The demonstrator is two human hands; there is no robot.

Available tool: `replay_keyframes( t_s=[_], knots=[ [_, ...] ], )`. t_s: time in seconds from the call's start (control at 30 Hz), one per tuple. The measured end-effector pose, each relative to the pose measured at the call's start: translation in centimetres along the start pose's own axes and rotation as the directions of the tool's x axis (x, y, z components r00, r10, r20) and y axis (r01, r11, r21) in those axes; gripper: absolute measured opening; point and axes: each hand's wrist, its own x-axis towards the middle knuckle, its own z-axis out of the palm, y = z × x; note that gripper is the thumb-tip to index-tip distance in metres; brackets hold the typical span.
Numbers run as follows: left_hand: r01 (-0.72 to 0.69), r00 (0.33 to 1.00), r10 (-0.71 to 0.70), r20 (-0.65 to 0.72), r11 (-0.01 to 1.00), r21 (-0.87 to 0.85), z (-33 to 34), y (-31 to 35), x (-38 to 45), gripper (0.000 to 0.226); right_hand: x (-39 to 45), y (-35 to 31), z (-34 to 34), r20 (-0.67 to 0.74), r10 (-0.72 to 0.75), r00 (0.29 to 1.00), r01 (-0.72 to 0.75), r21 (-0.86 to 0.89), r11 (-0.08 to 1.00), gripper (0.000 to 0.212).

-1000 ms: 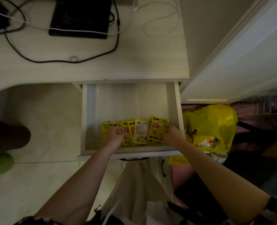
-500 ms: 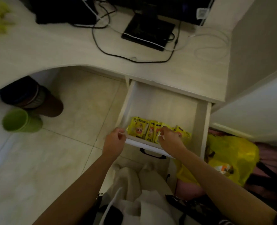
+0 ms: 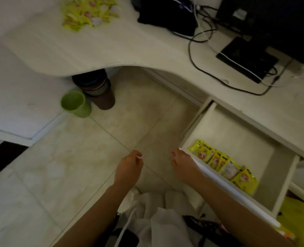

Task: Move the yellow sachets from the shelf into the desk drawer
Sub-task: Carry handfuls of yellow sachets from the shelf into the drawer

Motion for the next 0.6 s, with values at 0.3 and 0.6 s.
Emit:
replay_keyframes(
  t_s=[0.3, 0.6],
  knots=[
    [0.050, 0.994, -0.048, -0.101, 0.998, 0.023, -9.1, -8.7, 3.4, 0.023, 5.0, -11.3, 3.4, 0.034, -0.134, 0.990, 0.135, -0.037, 0.990, 0.028],
    [0.050, 0.976, -0.055, -0.212, 0.998, -0.028, -16.4, -10.0, 11.4, 0.023, 13.5, -20.8, 0.6, 0.018, -0.262, 0.965, 0.263, -0.050, 0.964, 0.034]
  ],
)
